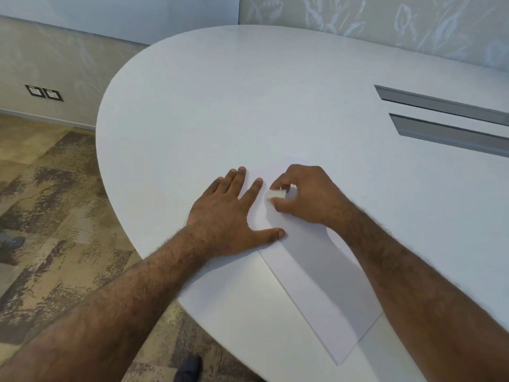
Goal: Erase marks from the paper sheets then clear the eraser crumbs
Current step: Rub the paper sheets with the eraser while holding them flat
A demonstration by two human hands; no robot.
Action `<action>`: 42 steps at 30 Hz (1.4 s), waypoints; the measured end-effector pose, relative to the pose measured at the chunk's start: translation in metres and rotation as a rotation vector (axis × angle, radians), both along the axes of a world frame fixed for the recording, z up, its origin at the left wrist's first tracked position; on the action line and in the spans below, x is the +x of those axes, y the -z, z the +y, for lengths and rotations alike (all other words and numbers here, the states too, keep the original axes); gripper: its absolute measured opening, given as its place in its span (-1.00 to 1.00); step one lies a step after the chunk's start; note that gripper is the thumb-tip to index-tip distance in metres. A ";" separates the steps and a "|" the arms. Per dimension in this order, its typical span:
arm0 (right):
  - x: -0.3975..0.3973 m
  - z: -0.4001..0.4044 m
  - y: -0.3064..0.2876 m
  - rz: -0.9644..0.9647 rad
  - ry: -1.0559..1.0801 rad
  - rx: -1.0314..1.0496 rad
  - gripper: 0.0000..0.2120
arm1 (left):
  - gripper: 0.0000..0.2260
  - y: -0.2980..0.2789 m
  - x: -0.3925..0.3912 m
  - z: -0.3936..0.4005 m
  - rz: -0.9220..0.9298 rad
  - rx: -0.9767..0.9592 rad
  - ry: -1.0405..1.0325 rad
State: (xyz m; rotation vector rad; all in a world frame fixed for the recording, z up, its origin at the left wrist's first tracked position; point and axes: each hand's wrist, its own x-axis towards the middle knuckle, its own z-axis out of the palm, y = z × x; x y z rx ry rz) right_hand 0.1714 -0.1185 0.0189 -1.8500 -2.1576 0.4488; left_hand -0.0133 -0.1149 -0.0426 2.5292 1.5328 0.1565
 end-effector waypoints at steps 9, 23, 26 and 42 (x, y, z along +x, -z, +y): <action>0.005 -0.003 -0.002 -0.019 -0.055 0.002 -0.79 | 0.00 0.000 0.001 -0.002 0.024 -0.008 0.006; 0.002 -0.008 -0.007 -0.064 -0.128 -0.045 -0.76 | 0.03 -0.001 0.001 0.000 0.032 -0.019 0.008; 0.002 -0.011 -0.008 -0.069 -0.206 -0.119 -0.76 | 0.05 -0.002 0.002 -0.002 0.033 -0.033 0.005; -0.002 -0.008 -0.008 -0.133 -0.146 -0.059 -0.75 | 0.06 -0.005 0.001 -0.002 0.041 -0.058 0.010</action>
